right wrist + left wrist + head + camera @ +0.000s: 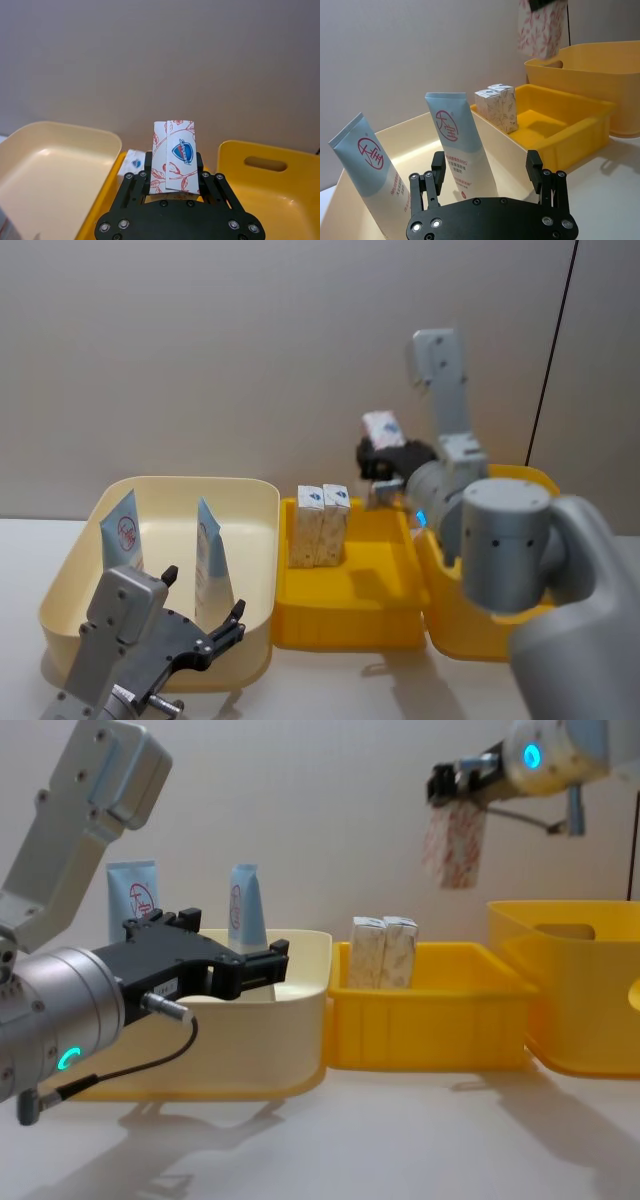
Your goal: Bimanual collaborative sorting of washing and personal care products
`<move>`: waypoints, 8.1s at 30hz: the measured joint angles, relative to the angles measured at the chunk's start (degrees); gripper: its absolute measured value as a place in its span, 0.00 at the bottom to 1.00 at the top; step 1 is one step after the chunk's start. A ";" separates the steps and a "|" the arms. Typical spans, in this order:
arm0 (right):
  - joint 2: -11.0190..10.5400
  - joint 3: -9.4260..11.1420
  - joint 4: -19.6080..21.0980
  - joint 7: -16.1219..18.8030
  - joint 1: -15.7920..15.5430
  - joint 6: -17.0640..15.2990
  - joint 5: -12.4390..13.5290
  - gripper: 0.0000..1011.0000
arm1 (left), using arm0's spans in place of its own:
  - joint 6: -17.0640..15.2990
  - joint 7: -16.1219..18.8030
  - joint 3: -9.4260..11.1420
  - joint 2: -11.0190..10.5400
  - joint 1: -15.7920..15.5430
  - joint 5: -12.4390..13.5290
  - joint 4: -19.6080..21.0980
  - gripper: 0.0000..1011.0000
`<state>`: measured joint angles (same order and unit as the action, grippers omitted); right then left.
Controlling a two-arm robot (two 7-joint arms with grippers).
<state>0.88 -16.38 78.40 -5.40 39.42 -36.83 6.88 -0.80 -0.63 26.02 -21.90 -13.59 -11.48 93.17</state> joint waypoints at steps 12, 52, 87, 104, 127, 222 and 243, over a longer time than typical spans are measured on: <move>-2.98 4.20 0.77 -2.68 2.74 0.27 -2.11 0.40 | 0.00 0.00 0.00 0.00 0.00 0.00 0.00 0.99; -4.34 8.44 -10.30 -2.51 7.51 -12.01 -3.65 0.40 | 0.00 0.00 0.00 0.00 0.00 0.00 0.00 0.99; -3.75 9.39 -11.32 -2.73 7.50 -14.59 -3.63 0.41 | 0.00 0.00 0.00 0.00 0.00 0.00 0.00 0.99; -3.72 9.46 -11.37 -2.72 7.50 -14.71 -3.63 0.89 | 0.00 0.00 0.00 0.00 0.00 0.00 0.00 0.99; -3.72 9.45 -11.36 -2.72 7.50 -14.74 -3.63 0.99 | -2.85 -3.13 0.43 1.57 -4.83 0.11 -4.64 0.99; -3.72 9.45 -11.36 -2.72 7.50 -14.74 -3.63 0.99 | -4.94 -10.16 -0.35 6.23 -16.66 3.80 -19.78 0.34; -3.72 9.45 -11.36 -2.72 7.50 -14.74 -3.63 0.99 | -4.91 -10.14 -0.35 6.29 -16.75 3.86 -19.91 0.26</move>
<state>-2.84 -6.93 67.04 -8.12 46.92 -51.57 3.25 -5.71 -10.77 25.68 -15.61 -30.34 -7.62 73.26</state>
